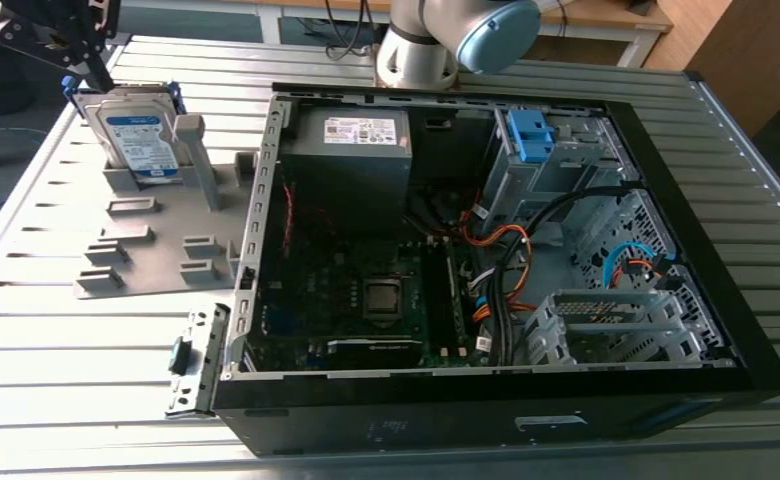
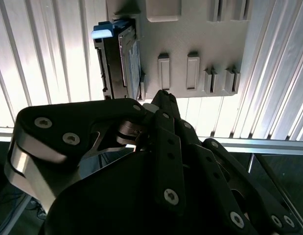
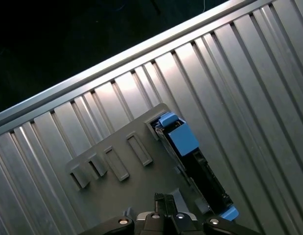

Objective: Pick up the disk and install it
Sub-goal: 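Pick up the disk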

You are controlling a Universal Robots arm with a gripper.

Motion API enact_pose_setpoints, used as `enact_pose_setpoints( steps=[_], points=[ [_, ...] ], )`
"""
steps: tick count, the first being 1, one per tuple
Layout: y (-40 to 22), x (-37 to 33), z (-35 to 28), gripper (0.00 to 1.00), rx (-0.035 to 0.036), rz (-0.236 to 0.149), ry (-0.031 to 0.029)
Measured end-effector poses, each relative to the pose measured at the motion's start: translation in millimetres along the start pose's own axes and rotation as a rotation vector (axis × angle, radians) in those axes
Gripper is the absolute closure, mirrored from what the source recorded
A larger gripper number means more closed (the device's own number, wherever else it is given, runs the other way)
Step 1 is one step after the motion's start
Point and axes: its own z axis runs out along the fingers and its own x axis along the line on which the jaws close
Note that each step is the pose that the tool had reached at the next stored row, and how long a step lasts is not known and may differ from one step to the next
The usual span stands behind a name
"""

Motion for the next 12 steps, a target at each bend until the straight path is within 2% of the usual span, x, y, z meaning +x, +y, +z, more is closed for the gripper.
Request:
enact_pose_setpoints(
  steps=[12],
  points=[
    [0.0,0.0,0.0,0.89,-0.0011,-0.036,-0.0004]
  ],
)
